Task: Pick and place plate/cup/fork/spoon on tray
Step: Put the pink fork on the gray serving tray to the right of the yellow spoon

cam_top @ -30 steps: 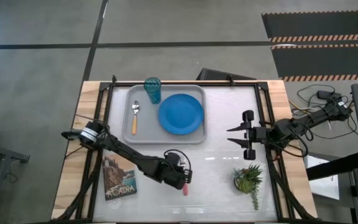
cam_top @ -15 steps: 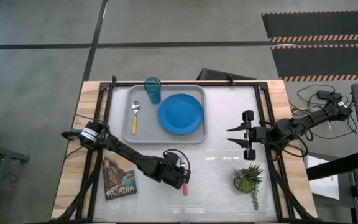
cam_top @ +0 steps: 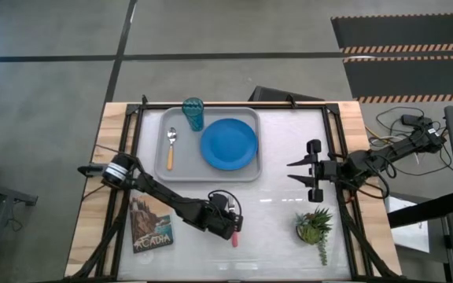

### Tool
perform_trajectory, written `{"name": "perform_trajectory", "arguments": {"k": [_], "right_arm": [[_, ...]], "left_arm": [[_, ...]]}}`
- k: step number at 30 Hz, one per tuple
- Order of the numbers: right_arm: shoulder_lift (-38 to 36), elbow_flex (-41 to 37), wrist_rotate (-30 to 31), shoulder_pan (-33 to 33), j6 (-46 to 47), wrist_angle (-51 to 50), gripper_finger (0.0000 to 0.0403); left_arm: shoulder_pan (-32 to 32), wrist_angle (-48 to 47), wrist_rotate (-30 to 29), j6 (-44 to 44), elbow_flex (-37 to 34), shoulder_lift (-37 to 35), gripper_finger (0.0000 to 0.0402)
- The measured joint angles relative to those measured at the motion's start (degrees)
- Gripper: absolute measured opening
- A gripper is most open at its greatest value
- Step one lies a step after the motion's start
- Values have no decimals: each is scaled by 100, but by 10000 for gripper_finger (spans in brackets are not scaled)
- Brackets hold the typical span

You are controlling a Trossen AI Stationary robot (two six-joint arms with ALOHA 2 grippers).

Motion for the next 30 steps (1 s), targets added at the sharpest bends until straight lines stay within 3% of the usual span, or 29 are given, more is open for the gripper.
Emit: {"name": "perform_trajectory", "arguments": {"k": [20, 30], "right_arm": [[2, 0, 11, 0, -7, -24, 132], [-4, 0, 13, -2, -57, -44, 132]], "left_arm": [[44, -1509, -445, 155, 9, -155, 177], [48, -1413, -563, 635, 1009, -191, 97]]}}
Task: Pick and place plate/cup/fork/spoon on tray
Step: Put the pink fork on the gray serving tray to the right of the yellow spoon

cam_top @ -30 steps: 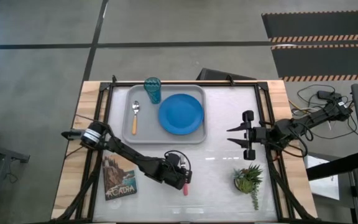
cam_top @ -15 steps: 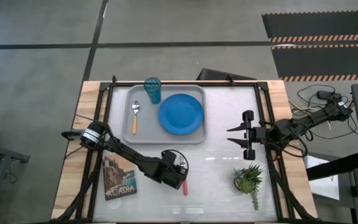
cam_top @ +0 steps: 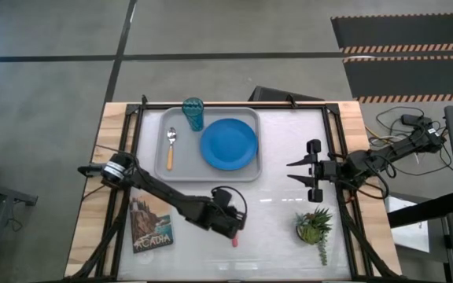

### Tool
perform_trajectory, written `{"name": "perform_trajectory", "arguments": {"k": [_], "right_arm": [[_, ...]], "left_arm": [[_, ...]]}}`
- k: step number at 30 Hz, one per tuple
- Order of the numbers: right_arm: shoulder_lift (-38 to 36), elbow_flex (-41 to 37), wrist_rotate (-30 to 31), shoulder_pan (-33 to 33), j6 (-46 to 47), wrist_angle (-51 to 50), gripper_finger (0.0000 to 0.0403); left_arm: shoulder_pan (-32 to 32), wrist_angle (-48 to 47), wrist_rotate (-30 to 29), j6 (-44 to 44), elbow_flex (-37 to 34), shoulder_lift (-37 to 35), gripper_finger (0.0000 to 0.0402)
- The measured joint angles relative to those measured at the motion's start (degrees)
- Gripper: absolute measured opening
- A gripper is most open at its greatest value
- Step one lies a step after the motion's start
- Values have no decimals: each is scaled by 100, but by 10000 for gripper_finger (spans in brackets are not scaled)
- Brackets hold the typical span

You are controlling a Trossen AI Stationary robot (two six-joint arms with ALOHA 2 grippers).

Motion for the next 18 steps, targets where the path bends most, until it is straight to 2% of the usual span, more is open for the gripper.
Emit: {"name": "perform_trajectory", "arguments": {"k": [9, 14, 18], "right_arm": [[-10, 0, 2, 0, -26, -27, 132], [-11, 0, 2, -2, -50, -67, 132], [-11, 0, 2, -2, -51, -82, 132]], "left_arm": [[0, 109, -302, 458, 876, 198, 6], [44, 229, -229, 669, 1288, 523, 2], [38, 243, 81, 359, 1510, 936, 1]]}}
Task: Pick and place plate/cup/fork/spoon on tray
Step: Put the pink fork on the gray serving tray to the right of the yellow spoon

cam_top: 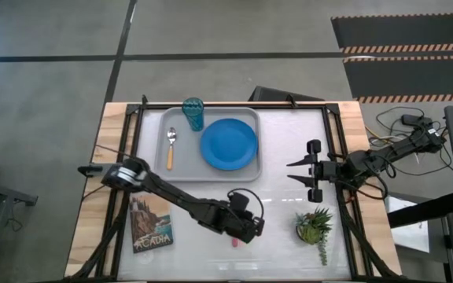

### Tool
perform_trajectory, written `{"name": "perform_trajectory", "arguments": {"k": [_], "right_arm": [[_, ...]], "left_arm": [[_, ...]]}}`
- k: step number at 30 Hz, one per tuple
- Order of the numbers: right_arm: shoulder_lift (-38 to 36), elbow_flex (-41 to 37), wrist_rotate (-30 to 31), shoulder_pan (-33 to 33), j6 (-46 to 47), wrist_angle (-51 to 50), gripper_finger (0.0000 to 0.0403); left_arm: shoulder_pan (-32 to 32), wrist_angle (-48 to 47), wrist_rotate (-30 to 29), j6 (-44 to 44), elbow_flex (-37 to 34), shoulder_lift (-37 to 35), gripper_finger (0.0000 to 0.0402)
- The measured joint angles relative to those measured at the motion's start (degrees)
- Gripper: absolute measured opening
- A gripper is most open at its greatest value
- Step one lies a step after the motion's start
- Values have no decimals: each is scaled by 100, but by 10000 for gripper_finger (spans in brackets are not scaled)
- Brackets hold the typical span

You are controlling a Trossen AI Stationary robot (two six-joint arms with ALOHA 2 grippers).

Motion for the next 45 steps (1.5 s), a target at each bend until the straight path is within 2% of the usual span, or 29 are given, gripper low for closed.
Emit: {"name": "perform_trajectory", "arguments": {"k": [4, 11, 19, 23, 28, 34, 37, 45], "right_arm": [[0, 0, 2, 0, -32, 1, 132], [0, 0, 2, 0, -6, -3, 132], [0, 0, 2, 0, -45, -10, 132], [0, 0, 2, 0, -47, -18, 132], [0, 0, 2, 0, -76, -16, 132], [0, 0, 2, 0, -104, -14, 132], [0, 0, 2, 0, -104, -14, 132], [0, 0, 2, 0, -109, -14, 132]], "left_arm": [[2, -165, 642, -99, 340, 505, 0], [-61, -2046, 870, -805, 661, 466, 0], [-42, -2074, 1199, -1191, 369, 426, 4], [-15, -2009, 1280, -1189, 333, 424, 35], [4, -1975, 1261, -1142, 327, 419, 103], [8, -1953, 904, -1135, 211, 441, 175], [9, -1806, 636, -1128, 75, 441, 188], [-11, -1346, 476, -1199, -469, 391, 191]]}}
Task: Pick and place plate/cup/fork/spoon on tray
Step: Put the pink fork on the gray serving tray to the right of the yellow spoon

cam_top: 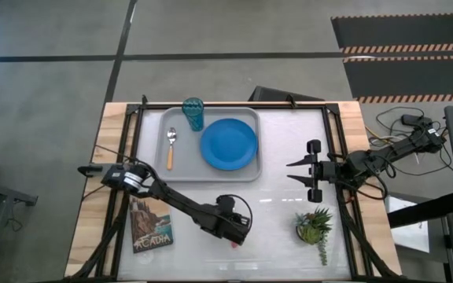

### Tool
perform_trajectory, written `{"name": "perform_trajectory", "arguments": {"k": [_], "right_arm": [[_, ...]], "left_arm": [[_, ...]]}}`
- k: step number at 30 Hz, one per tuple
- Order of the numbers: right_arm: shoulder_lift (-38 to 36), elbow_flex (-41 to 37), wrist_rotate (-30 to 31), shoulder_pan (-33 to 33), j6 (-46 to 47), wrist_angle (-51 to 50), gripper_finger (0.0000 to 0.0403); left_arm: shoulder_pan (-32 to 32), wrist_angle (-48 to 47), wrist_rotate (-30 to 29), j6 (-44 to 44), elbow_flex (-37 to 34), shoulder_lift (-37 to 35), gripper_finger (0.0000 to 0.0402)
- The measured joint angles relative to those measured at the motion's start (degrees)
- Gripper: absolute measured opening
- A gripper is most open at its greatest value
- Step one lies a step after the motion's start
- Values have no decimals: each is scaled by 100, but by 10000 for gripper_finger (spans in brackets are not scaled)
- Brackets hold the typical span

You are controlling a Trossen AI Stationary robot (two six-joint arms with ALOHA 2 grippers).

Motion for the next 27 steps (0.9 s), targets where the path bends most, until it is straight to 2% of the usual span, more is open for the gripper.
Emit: {"name": "perform_trajectory", "arguments": {"k": [5, 15, 23, 27], "right_arm": [[0, 0, 2, 0, 0, -2, 132], [2, 0, 2, 0, 4, -4, 132], [4, 0, 2, 0, 3, -19, 132], [4, 0, 1, 0, 4, -18, 132]], "left_arm": [[-26, -65, 55, -35, -13, 11, 165], [-76, -352, 87, 11, -20, 4, 13], [-76, -417, 81, 35, -12, -87, 12], [-94, -840, 110, 95, -21, -321, 12]]}}
